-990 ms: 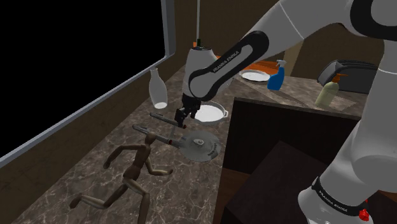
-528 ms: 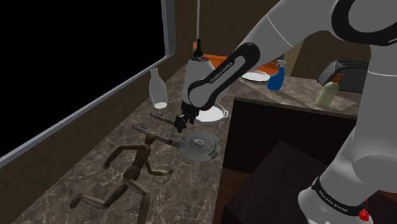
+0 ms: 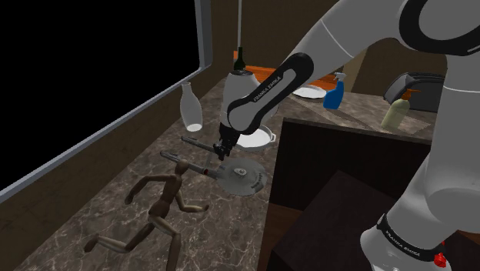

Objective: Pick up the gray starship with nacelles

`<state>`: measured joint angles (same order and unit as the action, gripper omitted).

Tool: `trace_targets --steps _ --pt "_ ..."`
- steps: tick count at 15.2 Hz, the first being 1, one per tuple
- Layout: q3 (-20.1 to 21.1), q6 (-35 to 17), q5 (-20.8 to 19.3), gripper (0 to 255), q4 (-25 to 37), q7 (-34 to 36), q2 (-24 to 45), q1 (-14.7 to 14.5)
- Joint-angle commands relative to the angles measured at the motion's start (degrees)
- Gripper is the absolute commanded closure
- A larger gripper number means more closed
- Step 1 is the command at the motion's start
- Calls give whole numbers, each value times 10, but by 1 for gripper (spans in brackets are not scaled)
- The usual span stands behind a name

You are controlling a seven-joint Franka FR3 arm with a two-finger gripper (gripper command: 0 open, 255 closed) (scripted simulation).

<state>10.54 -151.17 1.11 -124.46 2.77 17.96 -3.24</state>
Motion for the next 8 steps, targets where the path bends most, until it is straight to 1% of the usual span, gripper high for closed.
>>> trace_targets --steps 1,3,8 --pt "0 0 0 255 0 0 0 0" --pt "0 -1 0 255 0 -1 1 0" --pt "4 33 7 255 4 -3 -29 3"
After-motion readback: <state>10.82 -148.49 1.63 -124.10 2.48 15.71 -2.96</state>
